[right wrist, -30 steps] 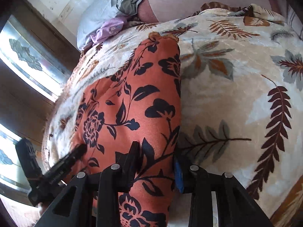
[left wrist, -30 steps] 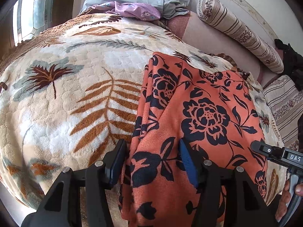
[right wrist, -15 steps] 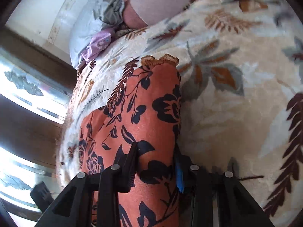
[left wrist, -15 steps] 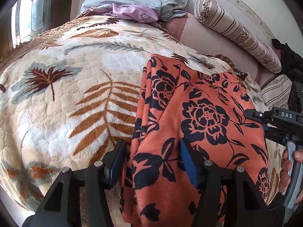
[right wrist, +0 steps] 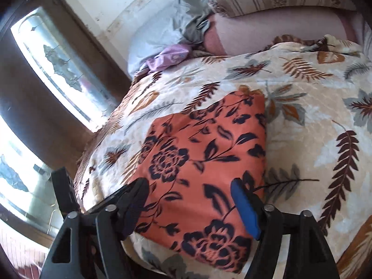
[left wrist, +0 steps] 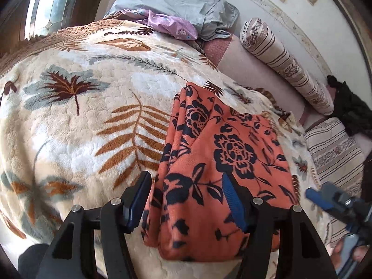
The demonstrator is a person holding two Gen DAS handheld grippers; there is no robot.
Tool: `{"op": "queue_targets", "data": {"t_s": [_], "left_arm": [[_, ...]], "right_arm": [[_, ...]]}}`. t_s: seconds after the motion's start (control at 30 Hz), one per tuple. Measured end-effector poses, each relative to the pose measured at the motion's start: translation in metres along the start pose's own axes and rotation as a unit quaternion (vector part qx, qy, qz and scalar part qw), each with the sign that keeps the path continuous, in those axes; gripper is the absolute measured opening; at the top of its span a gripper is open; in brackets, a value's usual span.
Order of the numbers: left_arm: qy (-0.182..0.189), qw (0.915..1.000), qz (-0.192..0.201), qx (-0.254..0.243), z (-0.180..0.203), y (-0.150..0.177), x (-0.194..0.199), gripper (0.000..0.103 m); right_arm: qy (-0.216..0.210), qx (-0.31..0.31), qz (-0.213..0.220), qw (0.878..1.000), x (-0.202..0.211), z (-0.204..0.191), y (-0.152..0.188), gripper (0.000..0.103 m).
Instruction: Fold small clothes
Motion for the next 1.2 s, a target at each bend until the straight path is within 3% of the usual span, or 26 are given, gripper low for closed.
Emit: {"op": "queue_targets", "data": {"t_s": [0.03,0.07,0.1,0.17,0.3,0.33,0.43,0.53,0.73,0.83,0.87,0.9,0.97,1.07,1.2], "left_arm": [[-0.003,0.9998,-0.017,0.004,-0.003,0.005,-0.002,0.064],[-0.017,0.9986,-0.049,0.011,-0.009,0.010,-0.010,0.054],[-0.028,0.9970,-0.070,0.017,-0.016,0.015,-0.017,0.049],[-0.026,0.9976,-0.064,0.007,-0.014,0.013,-0.008,0.044],[-0.016,0.9983,-0.055,0.009,-0.002,0.002,0.010,0.044],[-0.011,0.9988,-0.047,0.006,0.001,-0.002,0.015,0.046],[0.000,0.9994,-0.034,0.001,0.008,-0.018,0.019,0.076],[-0.004,0.9993,-0.029,-0.021,0.014,-0.036,0.008,0.077],[0.031,0.9938,-0.105,-0.019,0.015,-0.054,-0.050,0.077],[0.009,0.9903,-0.137,-0.019,0.010,-0.045,-0.073,0.076],[0.012,0.9909,-0.131,-0.026,0.011,-0.043,-0.073,0.074],[0.014,0.9907,-0.131,-0.032,0.013,-0.042,-0.073,0.071],[0.029,0.9888,-0.145,-0.022,0.012,-0.041,-0.074,0.051],[0.036,0.9895,-0.136,-0.032,0.018,-0.043,-0.068,0.030],[0.049,0.9930,-0.089,-0.060,0.042,-0.047,-0.053,0.026]], "right_arm": [[0.001,-0.002,-0.019,1.000,-0.012,0.004,0.008,0.081],[0.000,-0.012,-0.045,0.999,-0.026,0.010,0.017,0.081],[-0.005,-0.023,-0.047,0.999,-0.029,0.013,0.026,0.082],[-0.017,-0.035,-0.022,0.999,-0.023,0.013,0.028,0.082],[-0.042,-0.066,-0.002,0.997,-0.008,0.019,0.026,0.082],[-0.045,-0.075,0.008,0.996,-0.002,0.023,0.026,0.082],[-0.037,-0.101,0.035,0.994,0.015,0.040,0.026,0.082],[-0.039,-0.144,0.035,0.988,0.017,0.067,0.024,0.082],[-0.085,-0.206,0.002,0.975,-0.020,0.107,0.003,0.082],[-0.087,-0.228,-0.044,0.969,-0.058,0.120,0.000,0.082],[-0.105,-0.228,-0.060,0.966,-0.069,0.118,0.000,0.081],[-0.103,-0.203,-0.063,0.972,-0.073,0.111,-0.002,0.068],[-0.068,-0.153,-0.080,0.983,-0.077,0.095,-0.005,0.050],[-0.033,-0.083,-0.073,0.993,-0.066,0.074,-0.016,0.040],[-0.006,-0.001,-0.035,0.999,-0.035,0.050,-0.037,0.038]]}}
Point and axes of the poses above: each gripper's, at about its wrist camera, not at the fingertips, and x roughly against the way its jaws point, z to its right, y to its underside, the point moved 2 cm from there along -x, roughly the way its jaws point, and after that the axes turned 5 degrees about x, right-handed, at the moved point
